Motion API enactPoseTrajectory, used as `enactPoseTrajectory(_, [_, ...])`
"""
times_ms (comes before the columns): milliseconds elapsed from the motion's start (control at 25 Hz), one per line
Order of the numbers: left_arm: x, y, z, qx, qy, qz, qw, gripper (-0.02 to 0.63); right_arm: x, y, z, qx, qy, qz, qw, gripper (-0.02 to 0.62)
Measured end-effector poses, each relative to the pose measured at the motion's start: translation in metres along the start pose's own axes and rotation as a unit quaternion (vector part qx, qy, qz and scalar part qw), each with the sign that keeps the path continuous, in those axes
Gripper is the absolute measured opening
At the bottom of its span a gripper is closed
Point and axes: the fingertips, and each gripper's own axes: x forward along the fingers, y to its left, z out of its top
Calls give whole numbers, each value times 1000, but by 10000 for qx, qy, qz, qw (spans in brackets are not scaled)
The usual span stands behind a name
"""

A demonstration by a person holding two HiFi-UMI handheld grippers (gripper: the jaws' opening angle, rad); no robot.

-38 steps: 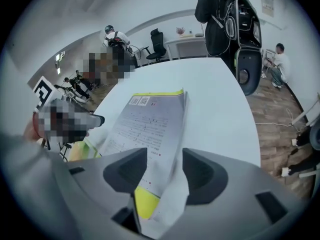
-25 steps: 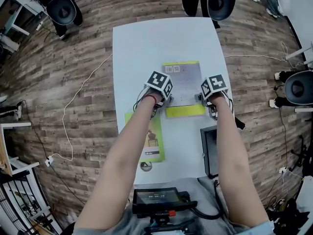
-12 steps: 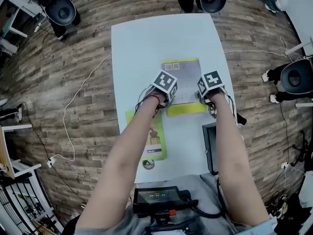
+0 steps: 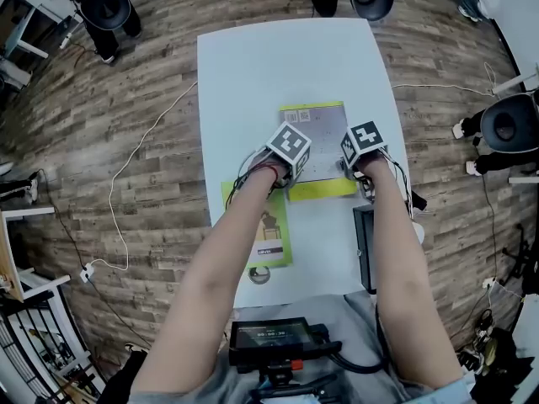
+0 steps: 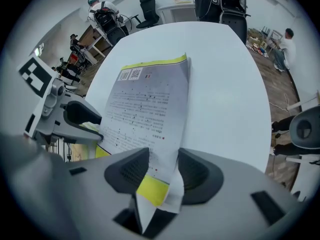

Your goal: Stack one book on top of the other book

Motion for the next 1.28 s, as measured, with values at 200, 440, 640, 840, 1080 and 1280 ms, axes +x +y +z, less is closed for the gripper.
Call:
enactPoseTrajectory(200, [-3,2,-15,6,90,25,10000,187,3,14,-6,63,22,53,10000,195])
enactPoseTrajectory(440, [-4,2,-29,-7,198,107,9997,189,6,20,-11,66,-10,48,10000,195])
enactPoseTrajectory(640, [0,2,-25,7,99,-48,9999,190,8,21,-12,40,-49,72,10000,196])
enactPoseTrajectory(840, [-14,8,-24,353,-155,184,9991,190,4,21,-12,-136,-223,107,9996,196])
enactPoseTrajectory(1080, [-86,20,34,1136,-1869,135,9757,190,-53,50,8,-942,-1483,-281,9841,196])
enactPoseTrajectory(1280, [-132,29,81,1398,-2669,113,9535,190,-151,65,18,-2051,-2601,-1872,9248,195])
